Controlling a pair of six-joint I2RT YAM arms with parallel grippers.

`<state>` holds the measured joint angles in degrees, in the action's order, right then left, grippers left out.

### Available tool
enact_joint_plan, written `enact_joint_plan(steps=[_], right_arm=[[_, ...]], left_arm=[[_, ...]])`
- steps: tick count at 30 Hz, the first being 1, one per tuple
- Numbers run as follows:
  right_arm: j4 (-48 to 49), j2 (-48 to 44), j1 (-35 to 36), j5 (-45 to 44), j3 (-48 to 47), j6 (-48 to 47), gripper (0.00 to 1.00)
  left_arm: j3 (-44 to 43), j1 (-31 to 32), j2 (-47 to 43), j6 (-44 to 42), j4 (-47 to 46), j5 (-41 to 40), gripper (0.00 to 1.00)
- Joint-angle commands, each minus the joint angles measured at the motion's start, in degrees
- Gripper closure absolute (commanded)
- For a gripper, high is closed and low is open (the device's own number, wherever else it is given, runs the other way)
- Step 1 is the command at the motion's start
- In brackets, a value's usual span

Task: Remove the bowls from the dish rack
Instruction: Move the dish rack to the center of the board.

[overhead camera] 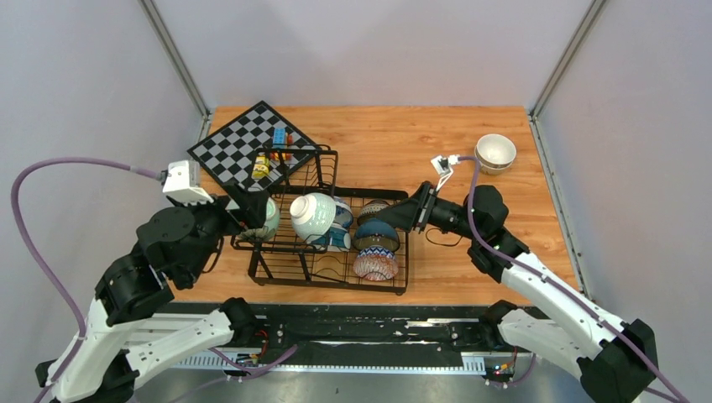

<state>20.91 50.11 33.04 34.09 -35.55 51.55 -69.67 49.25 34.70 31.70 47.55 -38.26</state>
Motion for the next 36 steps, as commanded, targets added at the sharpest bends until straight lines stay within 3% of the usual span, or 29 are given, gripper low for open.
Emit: enact_joint_plan(steps=[1,4,10,15,20,24,26,31,36], right_arm=[[6.23,0.82,6.27,1.11,-3.55,-1.87,0.50],[6.45,2.00,7.59,1.37,-3.11,-1.90,0.50],[4.99,1.95,7.57,2.90,-2.96,-3.73,0.51],[3.72,0.94,7.58,3.70,-3.21,-5.00,0.51],[2.57,-1.35,7.61,3.62,-2.36,-6.34,0.51],[0.11,-1.61,7.62,1.74,-2.84,-8.43,0.51],[-6.93,-1.24,7.57,-3.26,-4.03,-10.57,0.51],[-29.52,1.54,7.24,-28.72,-5.57,-18.15,0.51],[-31.17,4.60,3.33,-37.15,-0.35,-17.68,0.51]], left_arm=[[-0.10,-0.30,-2.54,4.93,6.24,-5.85,0.00],[-0.92,-0.30,-4.22,7.10,11.36,-9.41,0.01],[3.22,-0.30,-9.25,6.06,7.83,-7.33,0.11],[2.24,-0.34,-3.66,4.37,6.02,-6.02,0.07],[-5.16,-0.30,0.44,-6.47,1.56,-12.99,0.02],[-11.11,-0.30,4.46,-9.87,-0.06,-13.72,0.01],[-11.38,-0.30,5.95,-9.74,-1.33,-12.35,0.01],[-9.98,-0.30,8.18,-9.05,-4.25,-6.76,0.01],[-10.63,-0.30,11.36,-11.19,-5.48,-2.83,0.00]])
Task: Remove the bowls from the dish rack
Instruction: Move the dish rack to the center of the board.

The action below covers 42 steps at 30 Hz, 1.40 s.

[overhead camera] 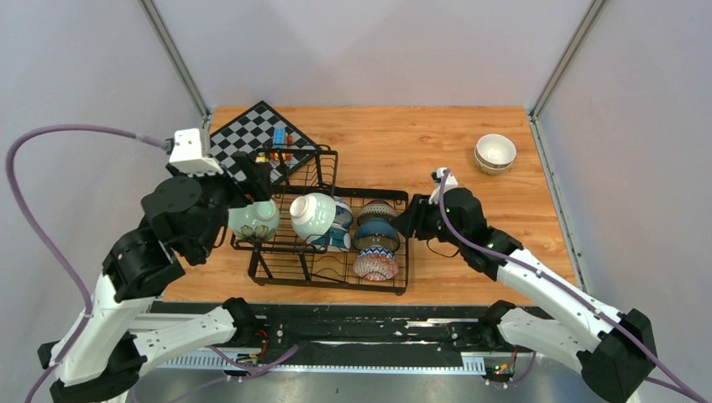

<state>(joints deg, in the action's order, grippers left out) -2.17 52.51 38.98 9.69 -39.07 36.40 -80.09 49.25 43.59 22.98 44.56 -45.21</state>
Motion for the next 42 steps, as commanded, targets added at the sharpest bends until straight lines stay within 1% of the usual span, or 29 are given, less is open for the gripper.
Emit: enact_joint_plan(steps=[1,6,13,18,20,24,29,33,36,42], right_arm=[[-8.03,3.45,-3.50,-13.11,3.36,-2.44,0.51],[-7.90,10.11,-5.56,-15.59,1.80,-3.70,0.51],[-7.53,19.10,-6.61,-15.92,-1.09,-5.13,0.52],[-6.61,22.75,-6.59,-15.31,-2.23,-5.65,0.54],[-6.69,24.03,-6.66,-15.78,-2.70,-5.88,0.58],[-7.61,27.13,-7.70,-16.37,-4.24,-5.59,0.71],[-8.91,30.15,-8.05,-17.88,-6.47,-5.79,0.80],[-10.65,32.46,-8.89,-19.65,-8.29,-6.08,0.93],[-11.73,33.03,-10.23,-21.03,-8.74,-5.82,1.00],[-12.38,32.79,-15.72,-19.78,-8.64,-5.05,1.00]], left_arm=[[-0.33,-0.30,2.87,-2.87,-2.80,4.50,0.00],[-0.42,-0.30,3.52,-5.18,-3.84,5.79,0.00],[0.79,-0.30,3.69,-6.32,-3.78,7.52,0.00],[3.22,-0.31,3.43,-6.05,-4.40,8.86,0.00],[3.97,-0.31,3.34,-5.85,-4.80,9.62,0.00],[4.50,-0.32,3.64,-5.43,-5.21,10.53,0.00],[4.68,-0.31,4.30,-4.56,-4.53,11.17,0.00],[5.45,-0.30,4.21,-4.11,-4.49,11.44,0.00],[5.48,-0.35,4.23,-3.84,-4.04,11.56,0.00],[6.04,-0.30,4.31,-3.75,-4.28,11.98,0.00]])
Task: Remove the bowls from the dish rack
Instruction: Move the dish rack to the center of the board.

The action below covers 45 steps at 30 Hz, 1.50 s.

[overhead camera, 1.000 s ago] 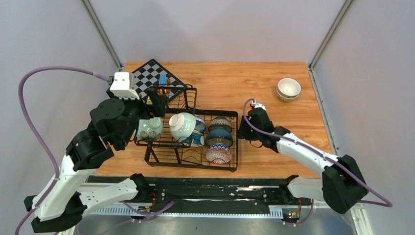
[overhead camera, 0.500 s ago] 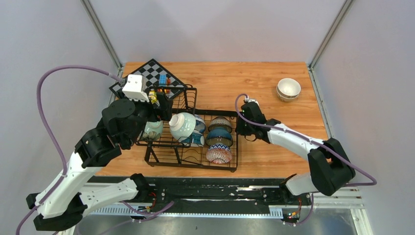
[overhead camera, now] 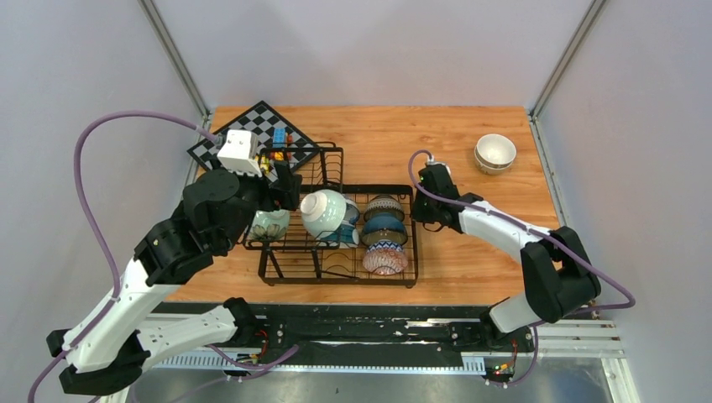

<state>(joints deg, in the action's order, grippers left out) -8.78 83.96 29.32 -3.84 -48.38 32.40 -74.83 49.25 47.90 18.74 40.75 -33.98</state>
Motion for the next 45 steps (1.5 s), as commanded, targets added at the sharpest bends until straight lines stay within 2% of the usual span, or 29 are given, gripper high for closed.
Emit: enact_joint_plan(steps=[1,13,19,23,24,28,33,39,45], right_arm=[[-5.83,1.15,-7.10,-6.08,0.58,-1.03,1.00],[-6.02,2.37,-18.40,-2.79,0.11,0.14,1.00],[-5.82,2.91,-20.88,-1.88,0.50,0.06,1.00],[-5.72,2.07,-21.72,1.94,0.17,-0.21,1.00],[-5.57,1.22,-21.57,2.75,0.20,-0.39,0.96],[-5.90,-3.02,-21.24,2.94,0.23,-0.35,0.69],[-9.76,-7.59,-21.23,4.78,-1.51,-0.44,0.52],[-14.68,-16.67,-21.15,4.11,-1.73,-0.79,0.47],[-17.41,-28.09,-21.17,9.89,-2.24,0.31,0.47]], left_arm=[[0.81,-0.30,0.06,0.50,-0.61,0.95,0.00],[2.30,-0.30,2.46,0.37,-2.48,2.31,0.00],[2.84,-0.30,3.50,1.19,-3.23,3.43,0.00],[3.02,-0.30,3.35,2.25,-3.67,3.99,0.00],[3.02,-0.30,3.22,2.54,-3.91,4.22,0.00],[3.02,-0.30,2.16,3.48,-5.72,4.65,0.00],[2.45,-0.30,1.41,4.53,-6.66,5.25,0.00],[2.90,-0.30,-0.64,10.12,-1.37,6.65,0.00],[7.45,-0.39,-8.82,16.31,-0.33,7.93,0.00]])
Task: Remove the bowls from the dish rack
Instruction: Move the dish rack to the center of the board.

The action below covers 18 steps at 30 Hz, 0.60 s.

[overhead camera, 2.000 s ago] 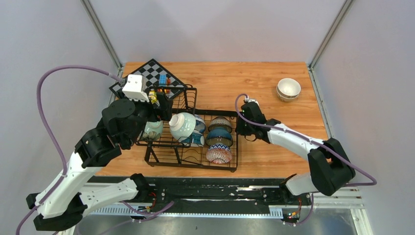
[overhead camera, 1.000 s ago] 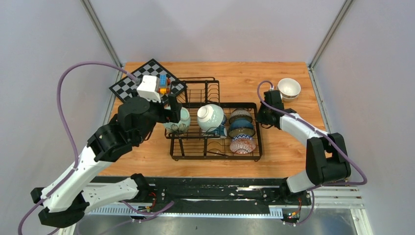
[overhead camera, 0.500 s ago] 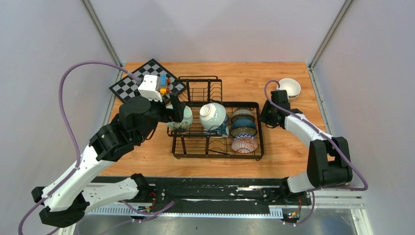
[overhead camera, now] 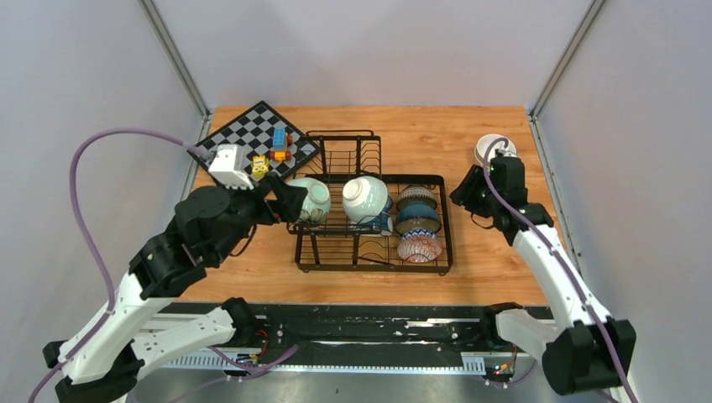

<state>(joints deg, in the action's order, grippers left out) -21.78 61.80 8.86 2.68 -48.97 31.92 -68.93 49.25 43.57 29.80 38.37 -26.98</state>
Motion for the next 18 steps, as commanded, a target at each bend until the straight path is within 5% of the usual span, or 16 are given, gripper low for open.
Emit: enact_joint_plan(steps=[1,10,18], right_arm=[[-4.50,-7.66,-0.69,4.35,-1.86,0.85,0.47],[-0.14,-15.18,3.84,14.95,-0.26,3.45,0.50],[-0.73,-21.31,8.08,13.82,1.59,2.38,0.52]], left_arm=[[1.74,-0.46,-5.21,5.66,2.09,1.23,0.00],[2.47,-5.04,-5.53,3.48,-4.65,7.58,0.00],[-2.65,-27.08,0.41,5.02,-11.23,30.36,0.02]])
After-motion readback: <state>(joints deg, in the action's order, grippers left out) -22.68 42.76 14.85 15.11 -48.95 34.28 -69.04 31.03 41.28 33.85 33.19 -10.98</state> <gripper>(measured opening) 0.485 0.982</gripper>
